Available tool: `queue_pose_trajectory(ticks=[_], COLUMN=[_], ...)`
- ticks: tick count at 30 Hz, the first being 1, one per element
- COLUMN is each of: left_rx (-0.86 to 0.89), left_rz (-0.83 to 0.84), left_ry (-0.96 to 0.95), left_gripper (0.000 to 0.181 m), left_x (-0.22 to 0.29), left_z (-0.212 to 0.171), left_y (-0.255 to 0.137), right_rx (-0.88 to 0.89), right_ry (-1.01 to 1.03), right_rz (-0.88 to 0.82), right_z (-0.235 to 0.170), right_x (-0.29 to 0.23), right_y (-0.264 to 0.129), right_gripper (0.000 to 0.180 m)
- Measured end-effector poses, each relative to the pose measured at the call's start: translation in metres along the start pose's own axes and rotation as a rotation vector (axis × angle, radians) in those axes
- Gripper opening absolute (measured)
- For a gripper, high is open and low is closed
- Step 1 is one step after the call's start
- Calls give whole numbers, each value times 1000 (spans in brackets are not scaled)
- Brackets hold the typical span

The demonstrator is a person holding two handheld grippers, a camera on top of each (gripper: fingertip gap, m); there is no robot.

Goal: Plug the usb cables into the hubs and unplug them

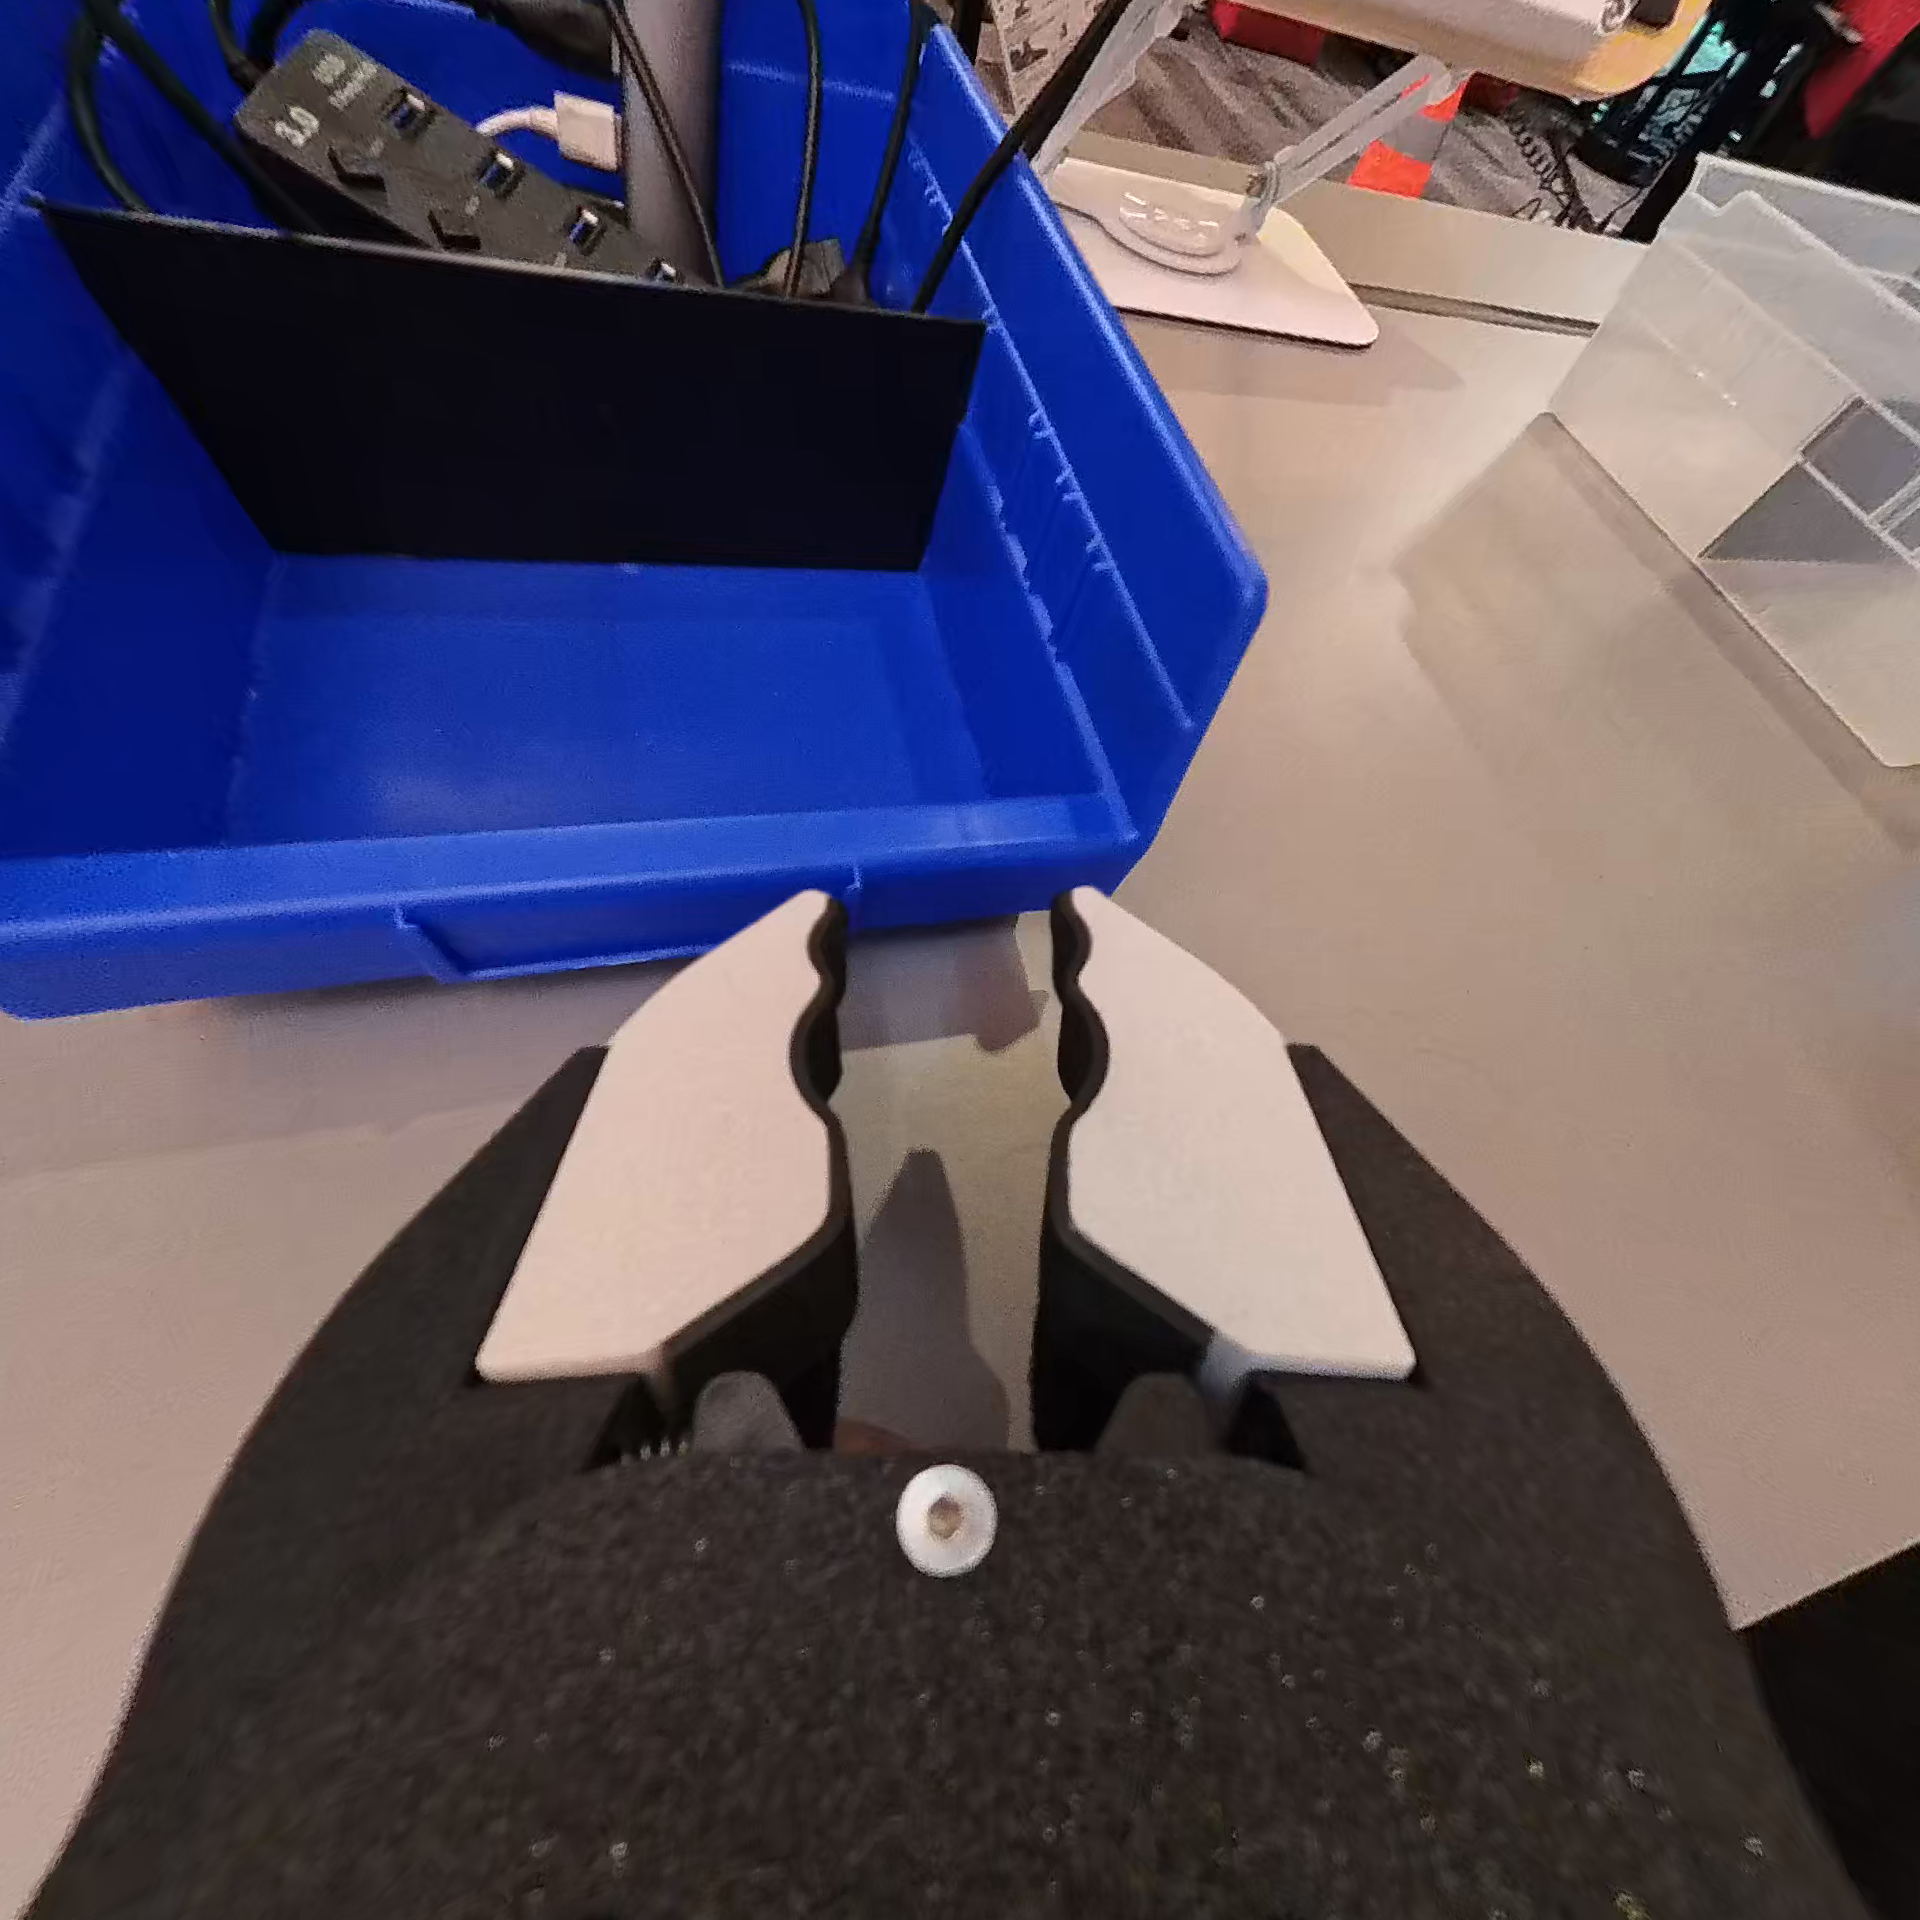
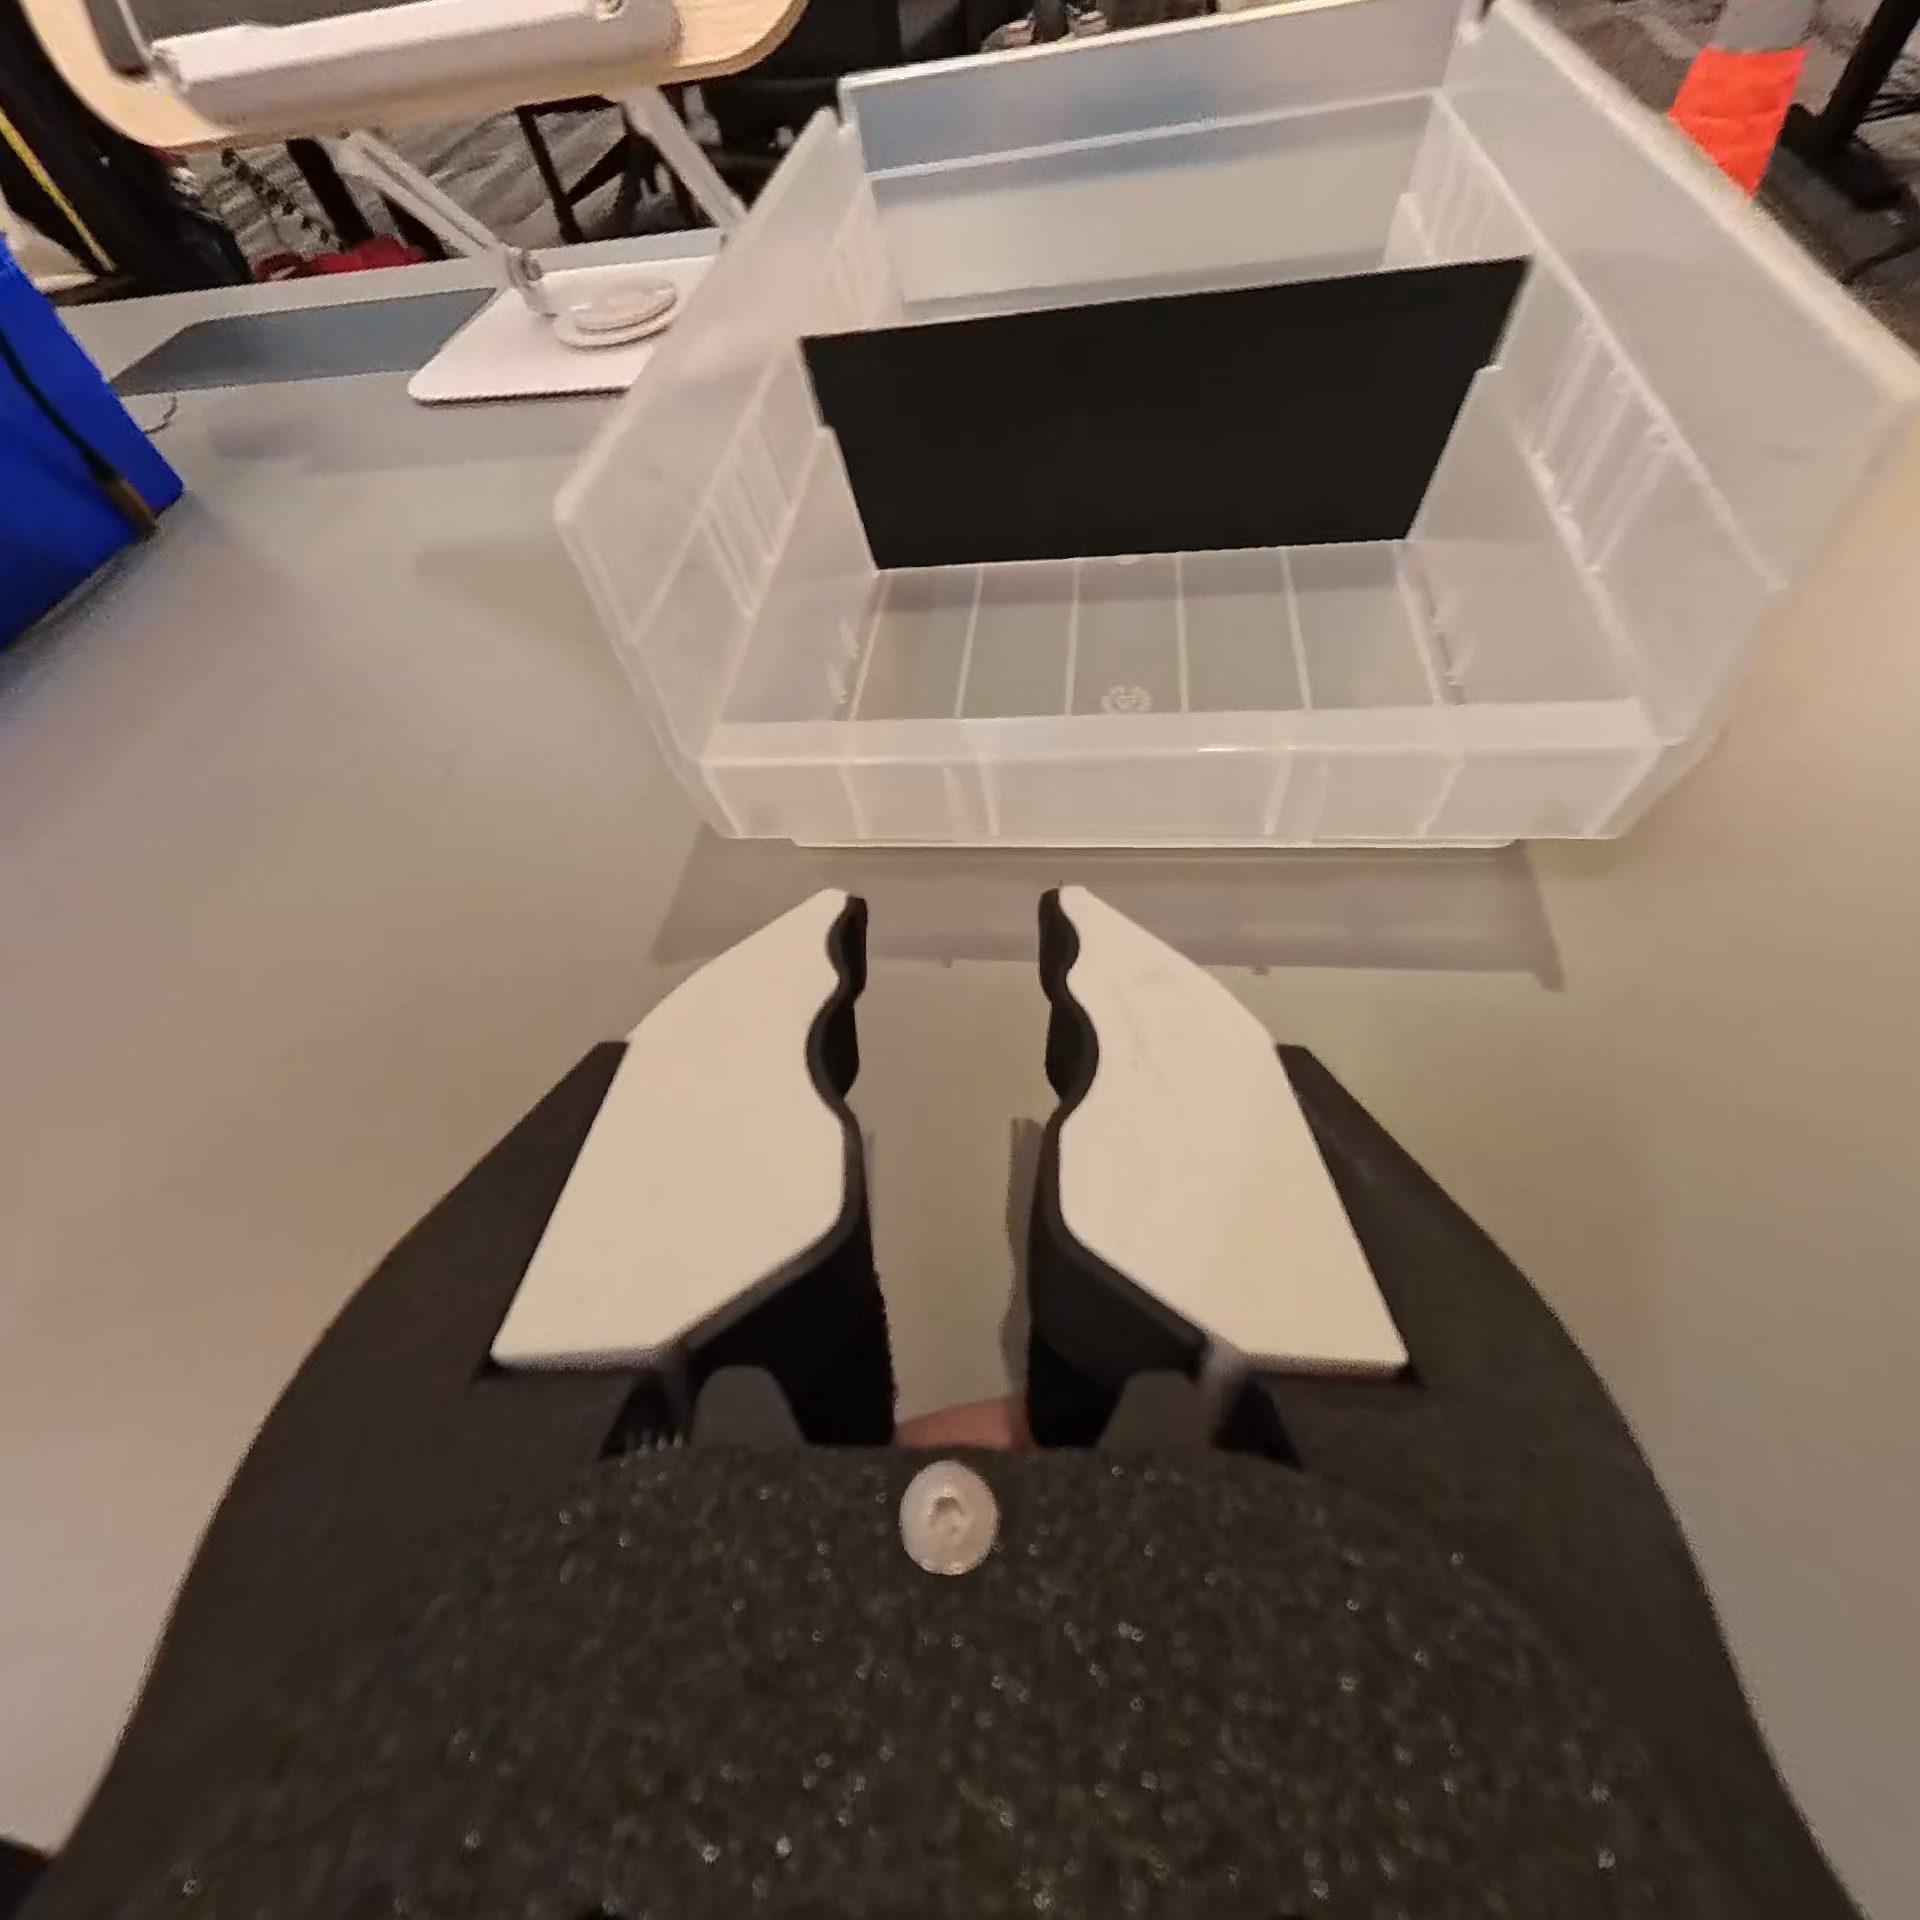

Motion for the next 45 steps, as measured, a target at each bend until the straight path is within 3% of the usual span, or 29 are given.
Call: queue_pose_trajectory(ticks=[5, 8, 13, 16, 20, 24, 26, 29, 32, 33, 36, 37, 38, 45], left_rx=[79, 116, 128, -61, -100, -442, -528, -624, -650, -625, -554, -540, -523, -305], left_rz=[-67, -230, -392, -204, -24, 245, 287, 510, 584, 609, 535, 537, 530, 454], left_ry=[19, -66, -156, -162, -365, -477, -536, -500, -578, -592, -699, -678, -628, -501], left_gripper=[38, 38, 42, 47, 65, 69, 72, 73, 80, 74, 90, 83, 65, 59], left_x=[11, 23, 9, -32, -73, -109, -113, -134, -143, -146, -139, -140, -141, -132], left_z=[10, 18, 78, 124, 173, 163, 159, 150, 141, 142, 142, 142, 143, 171], left_y=[-9, -14, -15, 15, 83, 148, 165, 174, 183, 186, 198, 197, 196, 173], right_rx=[-17, -27, -37, -47, -61, -82, -82, -92, -105, -107, -121, -121, -119, -121], right_ry=[-93, -129, -119, -93, -30, -10, 6, 55, 124, 147, 196, 203, 202, 163], right_rz=[15, 20, 35, 50, 88, 138, 153, 180, 215, 228, 255, 257, 259, 265], right_z=[-3, -4, -5, -5, -6, -9, -9, -11, -13, -14, -16, -16, -15, -16], right_x=[-15, -19, -22, -21, -25, -30, -28, -24, -20, -19, -16, -16, -16, -23], right_y=[2, 3, 4, 6, 9, 9, 8, 6, 4, 3, 1, 1, 1, -1], right_gripper=[31, 31, 31, 31, 31, 31, 31, 31, 31, 31, 32, 32, 31, 32])
Point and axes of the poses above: each gripper's, where its closed fingertips meet, y out along the fingers, z out of its top, x = y × z across the jaws, the point moved 5 cm from there along -y, back along the fingers, and after that the axes turned 2 degrees about y, right-handed, at the moved point
